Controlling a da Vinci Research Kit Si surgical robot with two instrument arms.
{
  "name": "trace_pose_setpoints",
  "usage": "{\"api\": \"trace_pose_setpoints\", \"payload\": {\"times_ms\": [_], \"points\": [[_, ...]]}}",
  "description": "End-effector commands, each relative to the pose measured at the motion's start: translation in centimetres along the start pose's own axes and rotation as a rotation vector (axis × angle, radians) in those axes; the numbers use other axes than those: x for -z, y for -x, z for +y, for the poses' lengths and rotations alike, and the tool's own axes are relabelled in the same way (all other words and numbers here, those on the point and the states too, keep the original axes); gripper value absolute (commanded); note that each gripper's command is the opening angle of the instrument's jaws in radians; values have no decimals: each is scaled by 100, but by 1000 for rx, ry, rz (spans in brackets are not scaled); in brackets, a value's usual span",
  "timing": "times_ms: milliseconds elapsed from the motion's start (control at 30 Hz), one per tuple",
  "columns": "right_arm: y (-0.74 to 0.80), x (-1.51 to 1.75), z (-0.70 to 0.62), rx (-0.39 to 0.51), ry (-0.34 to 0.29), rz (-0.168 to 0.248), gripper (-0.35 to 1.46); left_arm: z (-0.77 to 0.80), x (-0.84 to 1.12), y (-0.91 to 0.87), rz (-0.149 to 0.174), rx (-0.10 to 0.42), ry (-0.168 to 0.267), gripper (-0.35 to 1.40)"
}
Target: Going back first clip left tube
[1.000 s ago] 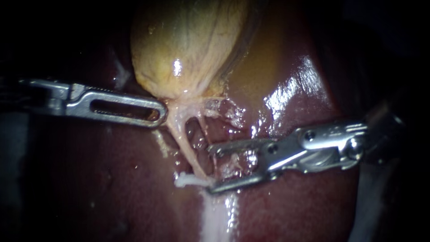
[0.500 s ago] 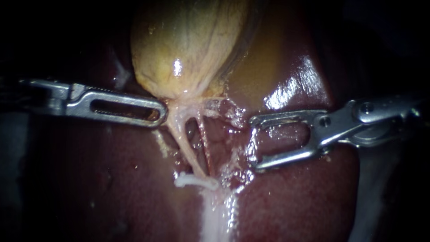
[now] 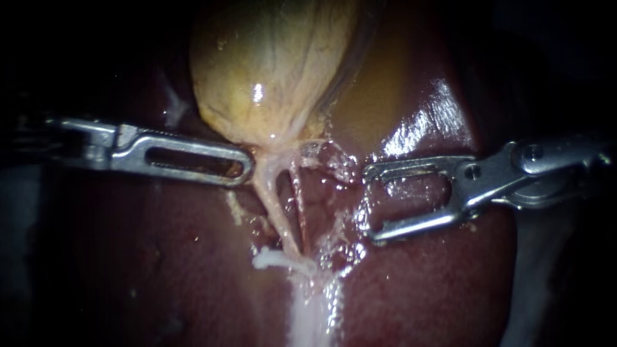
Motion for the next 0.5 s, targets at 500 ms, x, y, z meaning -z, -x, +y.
{"api": "trace_pose_setpoints", "payload": {"times_ms": [500], "points": [[1,1,-1,0,-1,6,49,-16,-24,-2,-18,-7,-5,-35]]}}
